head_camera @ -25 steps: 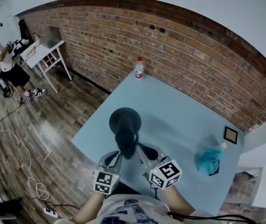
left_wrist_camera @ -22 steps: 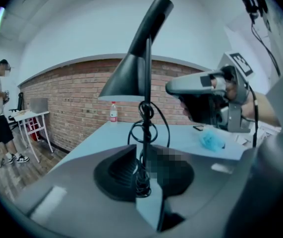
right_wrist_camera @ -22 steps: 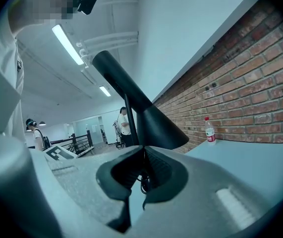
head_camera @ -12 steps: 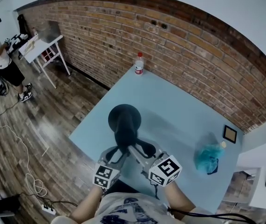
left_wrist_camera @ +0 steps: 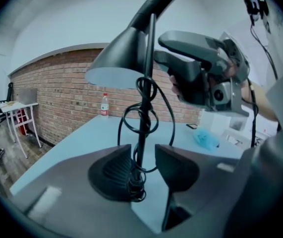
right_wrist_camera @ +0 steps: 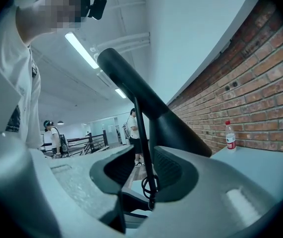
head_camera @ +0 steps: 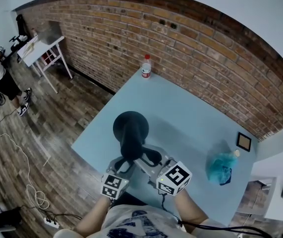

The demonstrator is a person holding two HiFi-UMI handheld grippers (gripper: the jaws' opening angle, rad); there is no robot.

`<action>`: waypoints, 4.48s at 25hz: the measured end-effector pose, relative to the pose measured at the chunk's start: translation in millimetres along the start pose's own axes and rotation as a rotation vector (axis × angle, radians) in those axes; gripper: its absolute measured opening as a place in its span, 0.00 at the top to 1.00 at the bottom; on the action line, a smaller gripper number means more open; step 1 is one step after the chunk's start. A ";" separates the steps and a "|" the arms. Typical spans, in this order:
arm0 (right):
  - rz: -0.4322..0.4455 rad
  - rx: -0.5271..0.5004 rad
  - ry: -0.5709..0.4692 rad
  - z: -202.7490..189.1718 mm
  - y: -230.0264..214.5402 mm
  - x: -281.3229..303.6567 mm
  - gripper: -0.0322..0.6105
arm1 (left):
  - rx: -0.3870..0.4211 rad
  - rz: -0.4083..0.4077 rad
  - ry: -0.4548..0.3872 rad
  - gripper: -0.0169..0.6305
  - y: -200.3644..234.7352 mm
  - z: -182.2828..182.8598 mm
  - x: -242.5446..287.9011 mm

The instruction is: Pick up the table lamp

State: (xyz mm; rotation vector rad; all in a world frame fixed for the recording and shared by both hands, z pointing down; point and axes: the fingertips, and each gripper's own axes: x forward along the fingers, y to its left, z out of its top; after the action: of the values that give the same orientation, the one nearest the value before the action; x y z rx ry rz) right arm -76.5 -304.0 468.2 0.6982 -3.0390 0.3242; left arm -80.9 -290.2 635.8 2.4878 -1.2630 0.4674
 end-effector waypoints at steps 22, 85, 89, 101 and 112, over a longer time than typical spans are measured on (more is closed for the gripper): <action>0.043 -0.001 0.054 -24.0 -3.5 20.8 0.84 | 0.001 -0.037 0.030 0.79 2.6 -11.5 24.6; -0.020 -0.135 -0.059 48.2 -5.8 -32.3 0.90 | 0.158 -0.003 -0.082 0.88 -32.2 62.9 26.0; -0.026 -0.155 -0.060 57.0 -4.1 -34.7 0.90 | 0.155 -0.008 -0.087 0.88 -36.5 71.4 24.7; -0.030 -0.180 -0.067 72.0 -1.1 -40.7 0.90 | 0.181 0.002 -0.104 0.88 -39.0 87.2 20.0; -0.036 -0.177 -0.067 72.3 0.0 -40.7 0.90 | 0.178 -0.006 -0.098 0.88 -41.1 87.0 19.4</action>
State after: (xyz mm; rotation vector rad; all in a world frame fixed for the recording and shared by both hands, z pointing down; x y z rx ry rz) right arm -36.9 -301.1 395.3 0.7643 -3.0624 0.0310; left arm -23.7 -317.0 560.6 2.6913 -1.3027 0.4805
